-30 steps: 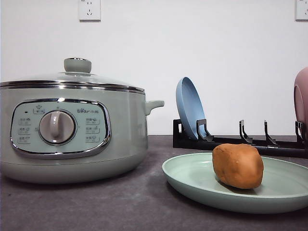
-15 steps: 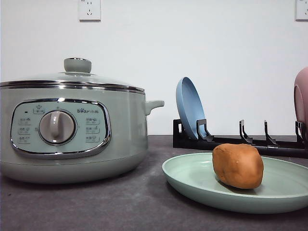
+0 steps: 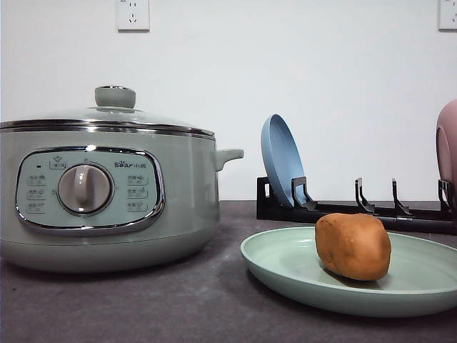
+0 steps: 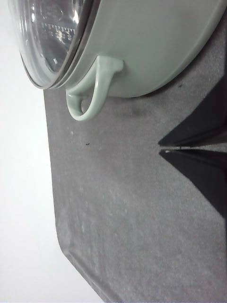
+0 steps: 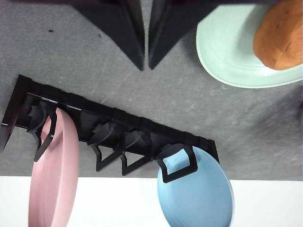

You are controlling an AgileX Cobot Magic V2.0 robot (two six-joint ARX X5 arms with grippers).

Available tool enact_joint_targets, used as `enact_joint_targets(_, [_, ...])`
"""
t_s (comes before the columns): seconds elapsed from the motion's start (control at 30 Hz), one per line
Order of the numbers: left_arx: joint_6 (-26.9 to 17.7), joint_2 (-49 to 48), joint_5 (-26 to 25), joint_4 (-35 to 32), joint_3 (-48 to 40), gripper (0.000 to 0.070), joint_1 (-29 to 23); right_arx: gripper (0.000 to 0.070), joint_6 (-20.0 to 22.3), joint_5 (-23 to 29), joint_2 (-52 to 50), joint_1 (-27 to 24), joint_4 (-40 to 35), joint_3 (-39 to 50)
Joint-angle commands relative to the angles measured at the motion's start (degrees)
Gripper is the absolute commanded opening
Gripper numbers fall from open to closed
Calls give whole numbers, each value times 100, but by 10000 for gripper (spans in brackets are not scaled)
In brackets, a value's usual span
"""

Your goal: Transfer potato from steamer to green plate

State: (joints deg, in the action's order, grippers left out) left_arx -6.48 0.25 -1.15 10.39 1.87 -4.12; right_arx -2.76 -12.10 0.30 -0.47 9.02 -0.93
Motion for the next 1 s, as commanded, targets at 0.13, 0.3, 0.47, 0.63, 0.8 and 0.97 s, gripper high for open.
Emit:
enact_joint_targets(0.13, [35, -9, 31, 39, -118, 0, -10, 0, -9, -2, -9, -9, 2, 24])
enact_joint_targets(0.3, [35, -9, 31, 39, -118, 0, -9, 0, -9, -2, -9, -9, 2, 24])
enact_joint_targets(0.47, [35, -9, 31, 39, -118, 0, -9, 0, -9, -2, -9, -9, 2, 24])
enact_joint_targets(0.63, [35, -9, 31, 39, -118, 0, -9, 0, -9, -2, -9, -9, 2, 24])
enact_joint_targets(0.8, [35, -9, 31, 39, -118, 0, -9, 0, -9, -2, -9, -9, 2, 24])
enact_joint_targets(0.97, [35, -9, 31, 39, -118, 0, -9, 0, -9, -2, -9, -9, 2, 24])
